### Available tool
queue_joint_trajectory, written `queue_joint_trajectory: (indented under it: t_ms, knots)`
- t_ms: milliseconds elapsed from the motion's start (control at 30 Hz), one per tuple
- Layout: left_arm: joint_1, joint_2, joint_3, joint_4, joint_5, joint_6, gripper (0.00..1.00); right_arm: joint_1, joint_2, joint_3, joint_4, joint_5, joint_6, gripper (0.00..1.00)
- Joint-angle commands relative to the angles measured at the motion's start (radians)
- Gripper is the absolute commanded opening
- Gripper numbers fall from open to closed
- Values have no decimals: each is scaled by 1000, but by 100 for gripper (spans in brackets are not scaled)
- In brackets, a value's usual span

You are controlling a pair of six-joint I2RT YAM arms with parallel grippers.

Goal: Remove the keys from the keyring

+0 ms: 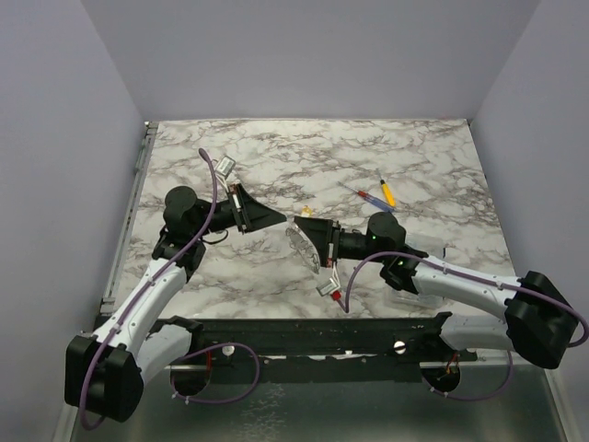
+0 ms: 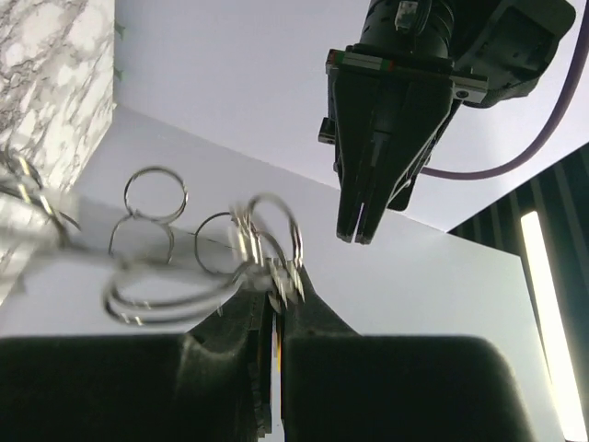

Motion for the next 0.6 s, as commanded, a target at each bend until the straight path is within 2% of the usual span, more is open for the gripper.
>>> queue_joint_trajectory:
  t_ms: [0, 100, 167, 200, 367, 567]
  knots:
    - [46, -29, 54, -92, 52, 331, 17, 3, -19, 39, 57, 16, -143, 1]
    - [61, -30, 151, -339, 88, 744, 34, 3, -31, 35, 40, 16, -141, 1]
    - [61, -61, 190, -440, 75, 986, 36, 3, -35, 32, 42, 20, -139, 1]
    - [60, -81, 195, -453, 60, 1057, 36, 3, -37, 29, 40, 24, -135, 1]
    - [57, -138, 185, -469, 86, 1243, 47, 4, -41, 31, 29, 40, -118, 1]
    - [27, -121, 191, -522, 40, 1268, 48, 3, -30, 36, 28, 60, -104, 1]
